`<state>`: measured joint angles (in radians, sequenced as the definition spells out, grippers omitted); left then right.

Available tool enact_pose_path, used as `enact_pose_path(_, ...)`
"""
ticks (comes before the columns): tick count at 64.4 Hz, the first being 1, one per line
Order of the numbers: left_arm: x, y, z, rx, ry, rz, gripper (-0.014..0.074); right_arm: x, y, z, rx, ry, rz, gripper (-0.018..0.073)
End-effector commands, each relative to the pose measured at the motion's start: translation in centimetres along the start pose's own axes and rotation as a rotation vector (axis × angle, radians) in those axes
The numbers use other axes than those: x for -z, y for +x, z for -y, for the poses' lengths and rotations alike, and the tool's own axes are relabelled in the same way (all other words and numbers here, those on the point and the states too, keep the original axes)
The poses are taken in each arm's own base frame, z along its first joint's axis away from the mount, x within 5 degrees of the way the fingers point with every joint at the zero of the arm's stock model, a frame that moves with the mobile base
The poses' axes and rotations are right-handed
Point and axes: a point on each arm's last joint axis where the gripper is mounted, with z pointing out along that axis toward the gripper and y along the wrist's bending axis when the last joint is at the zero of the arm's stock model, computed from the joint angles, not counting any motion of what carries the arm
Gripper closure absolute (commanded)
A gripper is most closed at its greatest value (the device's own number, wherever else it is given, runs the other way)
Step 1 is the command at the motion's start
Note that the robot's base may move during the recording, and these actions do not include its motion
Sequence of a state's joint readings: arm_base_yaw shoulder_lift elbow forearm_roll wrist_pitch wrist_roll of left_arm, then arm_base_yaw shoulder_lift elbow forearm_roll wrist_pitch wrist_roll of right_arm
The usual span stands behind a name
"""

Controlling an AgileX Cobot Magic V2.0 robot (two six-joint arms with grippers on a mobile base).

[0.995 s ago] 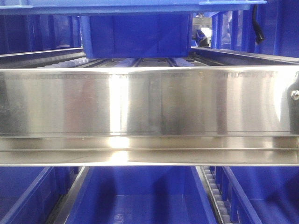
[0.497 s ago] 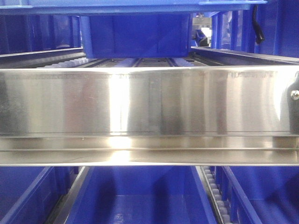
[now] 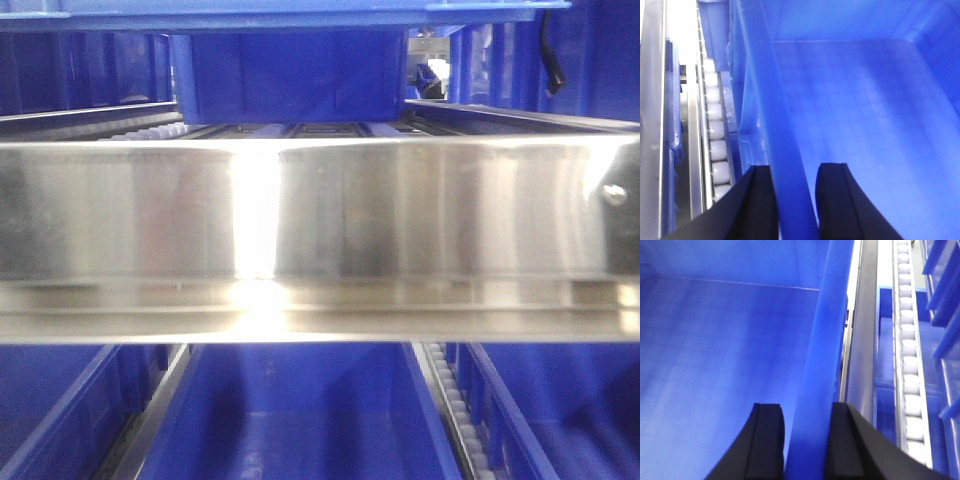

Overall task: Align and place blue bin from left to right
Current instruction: 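Lift the blue bin with both grippers and pull it off the shelf, then hold the bin in both grippers while driving back and turning away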

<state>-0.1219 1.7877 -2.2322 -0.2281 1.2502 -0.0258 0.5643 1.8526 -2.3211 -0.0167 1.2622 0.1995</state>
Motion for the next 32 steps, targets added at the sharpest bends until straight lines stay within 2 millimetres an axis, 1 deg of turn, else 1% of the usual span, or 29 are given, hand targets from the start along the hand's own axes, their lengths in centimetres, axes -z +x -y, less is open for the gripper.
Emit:
enact_pose_path(1,1.75,-0.87,2.0,0.004,0.13,0.108,0.0708,1.98,-1.26,-1.46,0.005,-0.114,0.148,0.0712)
enact_pose_path(32,1.75,-0.87,2.0,0.004,0.13,0.108,0.0708,1.99,-1.31,-1.47,0.005,-0.115,0.153,0.0712)
